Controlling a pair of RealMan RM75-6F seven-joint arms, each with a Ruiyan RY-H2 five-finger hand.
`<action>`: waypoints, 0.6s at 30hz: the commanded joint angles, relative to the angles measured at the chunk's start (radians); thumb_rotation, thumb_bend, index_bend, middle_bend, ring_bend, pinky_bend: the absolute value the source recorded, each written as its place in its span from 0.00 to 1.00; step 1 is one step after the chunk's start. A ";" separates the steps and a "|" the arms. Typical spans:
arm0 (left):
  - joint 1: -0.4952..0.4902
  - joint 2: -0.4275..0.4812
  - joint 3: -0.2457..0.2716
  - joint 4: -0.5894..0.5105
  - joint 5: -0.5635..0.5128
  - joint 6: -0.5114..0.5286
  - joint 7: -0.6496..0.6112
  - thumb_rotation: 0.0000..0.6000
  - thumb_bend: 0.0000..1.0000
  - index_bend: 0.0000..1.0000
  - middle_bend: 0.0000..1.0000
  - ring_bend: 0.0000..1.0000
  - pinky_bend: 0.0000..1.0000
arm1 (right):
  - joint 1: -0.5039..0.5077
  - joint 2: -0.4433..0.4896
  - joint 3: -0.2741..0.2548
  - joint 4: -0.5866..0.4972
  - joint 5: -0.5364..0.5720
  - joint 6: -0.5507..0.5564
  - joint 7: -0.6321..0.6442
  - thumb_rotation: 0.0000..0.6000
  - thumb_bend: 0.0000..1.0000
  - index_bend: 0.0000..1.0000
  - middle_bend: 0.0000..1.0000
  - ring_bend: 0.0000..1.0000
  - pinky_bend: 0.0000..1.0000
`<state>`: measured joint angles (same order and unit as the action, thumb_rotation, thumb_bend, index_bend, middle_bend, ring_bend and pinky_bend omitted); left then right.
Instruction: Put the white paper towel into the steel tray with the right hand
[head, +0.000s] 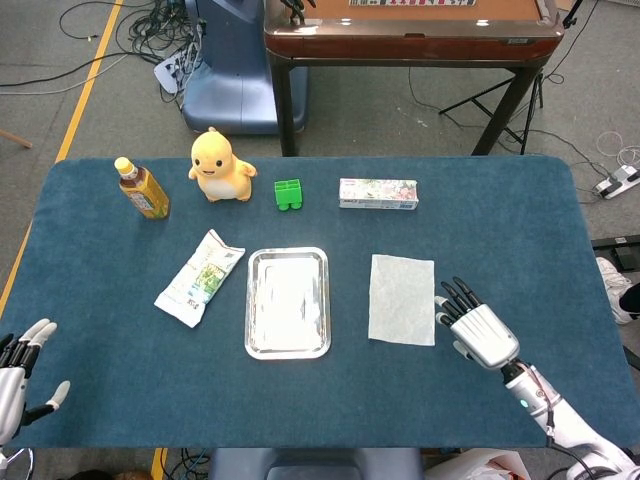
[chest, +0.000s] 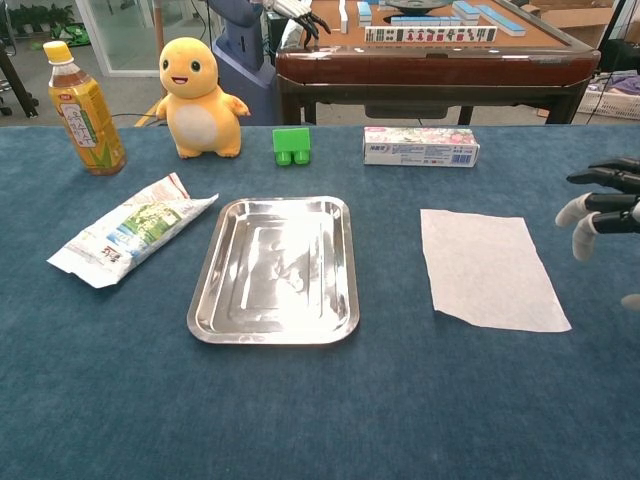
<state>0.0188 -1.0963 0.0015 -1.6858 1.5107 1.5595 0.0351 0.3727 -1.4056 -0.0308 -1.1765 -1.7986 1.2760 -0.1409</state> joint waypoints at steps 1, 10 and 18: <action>0.001 -0.001 -0.001 0.001 0.000 0.001 -0.001 1.00 0.25 0.13 0.12 0.14 0.06 | 0.027 -0.080 -0.015 0.113 -0.015 -0.008 0.060 1.00 0.23 0.44 0.24 0.01 0.00; 0.001 0.003 -0.002 -0.003 -0.004 -0.004 0.009 1.00 0.25 0.13 0.12 0.14 0.06 | 0.061 -0.183 -0.038 0.268 -0.029 0.000 0.139 1.00 0.25 0.45 0.25 0.01 0.00; 0.003 0.002 -0.003 -0.004 -0.011 -0.007 0.013 1.00 0.25 0.13 0.12 0.14 0.06 | 0.075 -0.217 -0.059 0.329 -0.028 0.003 0.173 1.00 0.25 0.45 0.25 0.02 0.00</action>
<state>0.0213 -1.0942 -0.0021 -1.6898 1.4993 1.5524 0.0484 0.4465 -1.6214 -0.0879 -0.8480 -1.8270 1.2781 0.0318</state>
